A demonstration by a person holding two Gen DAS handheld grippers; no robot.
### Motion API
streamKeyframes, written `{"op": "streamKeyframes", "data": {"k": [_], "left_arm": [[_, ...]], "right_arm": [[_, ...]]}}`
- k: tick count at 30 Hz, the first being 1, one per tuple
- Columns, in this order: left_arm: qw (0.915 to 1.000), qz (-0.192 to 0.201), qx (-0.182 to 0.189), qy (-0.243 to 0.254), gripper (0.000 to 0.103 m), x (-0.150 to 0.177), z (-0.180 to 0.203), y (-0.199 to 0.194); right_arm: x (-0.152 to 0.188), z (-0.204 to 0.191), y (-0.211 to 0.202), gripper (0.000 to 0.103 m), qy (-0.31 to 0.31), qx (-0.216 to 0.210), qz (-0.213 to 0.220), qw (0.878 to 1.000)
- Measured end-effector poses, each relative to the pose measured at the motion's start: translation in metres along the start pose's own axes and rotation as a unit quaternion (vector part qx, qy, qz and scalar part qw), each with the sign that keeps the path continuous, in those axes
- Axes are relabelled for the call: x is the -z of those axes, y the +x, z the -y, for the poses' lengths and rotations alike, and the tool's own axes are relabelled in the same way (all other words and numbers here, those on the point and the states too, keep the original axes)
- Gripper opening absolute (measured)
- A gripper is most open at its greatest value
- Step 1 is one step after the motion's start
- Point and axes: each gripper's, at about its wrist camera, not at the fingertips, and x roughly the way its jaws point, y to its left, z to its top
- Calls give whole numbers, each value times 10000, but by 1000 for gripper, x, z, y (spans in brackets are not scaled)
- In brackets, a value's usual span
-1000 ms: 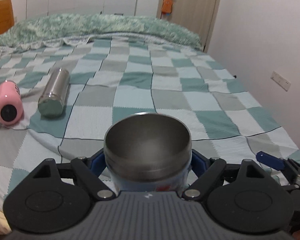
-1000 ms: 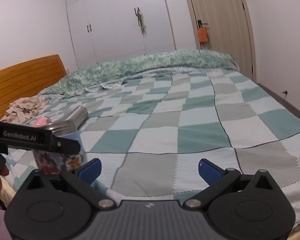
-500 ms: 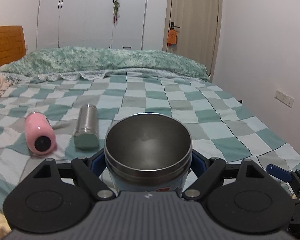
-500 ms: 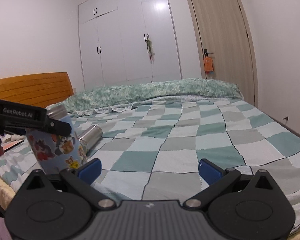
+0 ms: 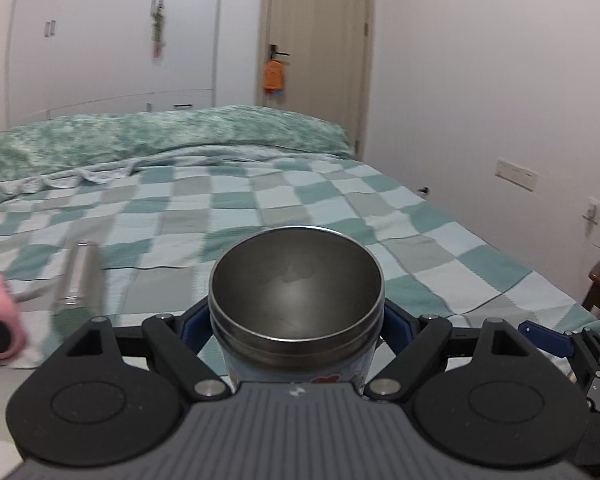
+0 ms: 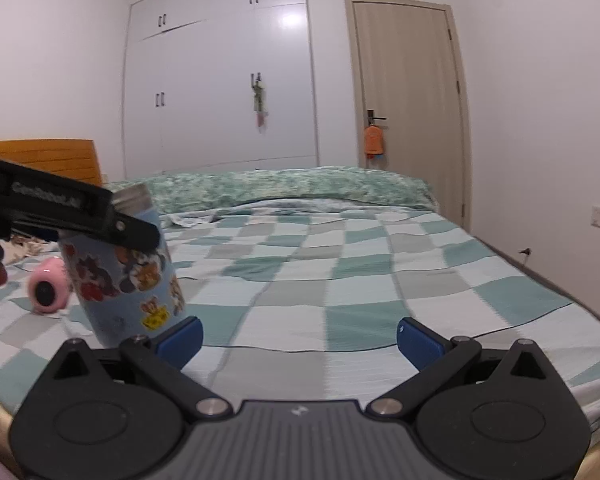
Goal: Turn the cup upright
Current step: 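Lower the blue cup rim-up onto the blanket with the left tool and open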
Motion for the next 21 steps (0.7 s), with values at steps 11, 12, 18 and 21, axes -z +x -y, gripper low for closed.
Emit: {"op": "streamKeyframes", "data": {"k": [11, 12, 18, 21], "left_arm": [[9990, -358, -41, 279, 86, 21, 28, 76], [9990, -371, 27, 245, 87, 19, 27, 74], [9987, 479, 134, -73, 103, 10, 5, 18], [9954, 940, 12, -189, 103, 9, -15, -26]], "right_arm": [[12, 29, 18, 103, 47, 185, -203, 9996], [12, 28, 17, 103, 34, 163, -199, 9997], [6, 16, 6, 103, -37, 29, -28, 10000], [2, 5, -3, 103, -107, -79, 116, 9998]]}}
